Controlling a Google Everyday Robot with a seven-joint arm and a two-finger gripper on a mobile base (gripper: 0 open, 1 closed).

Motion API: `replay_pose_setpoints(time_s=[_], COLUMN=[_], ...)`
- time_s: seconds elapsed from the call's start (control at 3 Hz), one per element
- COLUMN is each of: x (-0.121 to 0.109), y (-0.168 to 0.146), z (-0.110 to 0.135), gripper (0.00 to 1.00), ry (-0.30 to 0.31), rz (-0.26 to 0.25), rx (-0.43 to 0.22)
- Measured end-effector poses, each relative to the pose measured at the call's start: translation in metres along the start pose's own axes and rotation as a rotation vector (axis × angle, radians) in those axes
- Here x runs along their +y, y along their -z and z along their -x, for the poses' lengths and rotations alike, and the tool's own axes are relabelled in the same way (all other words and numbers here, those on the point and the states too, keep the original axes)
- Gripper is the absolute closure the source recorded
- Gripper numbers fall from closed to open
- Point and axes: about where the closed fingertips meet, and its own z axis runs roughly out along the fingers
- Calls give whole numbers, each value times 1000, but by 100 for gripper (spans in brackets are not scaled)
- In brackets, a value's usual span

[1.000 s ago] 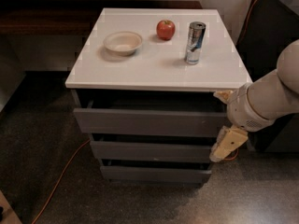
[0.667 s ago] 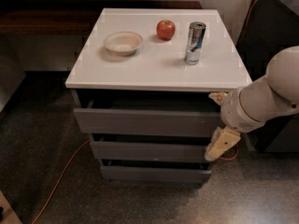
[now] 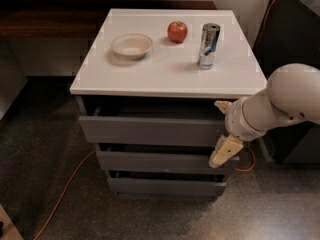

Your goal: Place redbull can into middle drawer

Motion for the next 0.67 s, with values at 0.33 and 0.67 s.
replay_pose_setpoints(time_s=[0.33,0.67], x=[16,32], y=[-25,-38], z=[6,10], gripper=[0,0], ry=[24,35], rz=[49,94], rx=[-22,-30])
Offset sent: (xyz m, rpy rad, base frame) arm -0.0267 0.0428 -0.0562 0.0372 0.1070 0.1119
